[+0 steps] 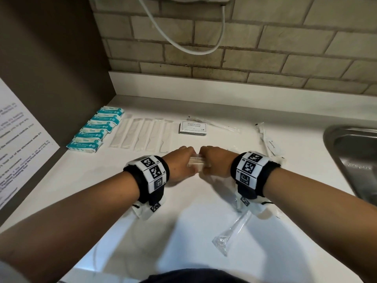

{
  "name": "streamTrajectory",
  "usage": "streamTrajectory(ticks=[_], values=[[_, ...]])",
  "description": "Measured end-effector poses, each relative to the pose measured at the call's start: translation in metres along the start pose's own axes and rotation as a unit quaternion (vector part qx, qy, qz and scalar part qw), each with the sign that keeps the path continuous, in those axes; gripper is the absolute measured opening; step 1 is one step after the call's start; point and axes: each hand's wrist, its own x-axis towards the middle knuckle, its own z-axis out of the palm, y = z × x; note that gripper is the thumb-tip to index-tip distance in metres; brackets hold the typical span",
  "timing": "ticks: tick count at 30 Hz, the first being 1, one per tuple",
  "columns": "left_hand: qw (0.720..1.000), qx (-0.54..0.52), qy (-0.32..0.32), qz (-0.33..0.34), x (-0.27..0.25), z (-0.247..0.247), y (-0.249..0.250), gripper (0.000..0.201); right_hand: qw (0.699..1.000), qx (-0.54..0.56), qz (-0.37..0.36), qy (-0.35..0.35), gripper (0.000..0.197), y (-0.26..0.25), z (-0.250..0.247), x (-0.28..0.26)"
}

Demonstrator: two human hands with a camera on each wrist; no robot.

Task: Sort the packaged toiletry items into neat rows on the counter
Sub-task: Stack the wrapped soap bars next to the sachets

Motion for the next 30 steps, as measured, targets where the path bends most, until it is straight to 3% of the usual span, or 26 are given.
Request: streamTrajectory(ticks=[6,12,18,30], values=[[0.998,0.056,-0.036,-0.015,-0.002,0.007,0.006,0.041,0.999,-0.019,0.026,0.01,0.038,-0.005,0.012,0.0],[0.999,0.009,-0.051,-0.016,-0.004,0.002,0.005,0.04,0.999,0.025,0.031,-0.014,0.044,-0.002,0.007,-0.005],[0.999,-0.052,-0.007,-0.009,-0.006,-0.002,-0.003,0.034,0.996,0.084,0.024,0.0,0.038,0.005,-0.004,-0.01],[0.989,-0.142,0.026,-0.033,0.008,-0.034,-0.02,0.052,0.985,0.163,0.048,-0.012,0.034,0.015,-0.034,0.013]])
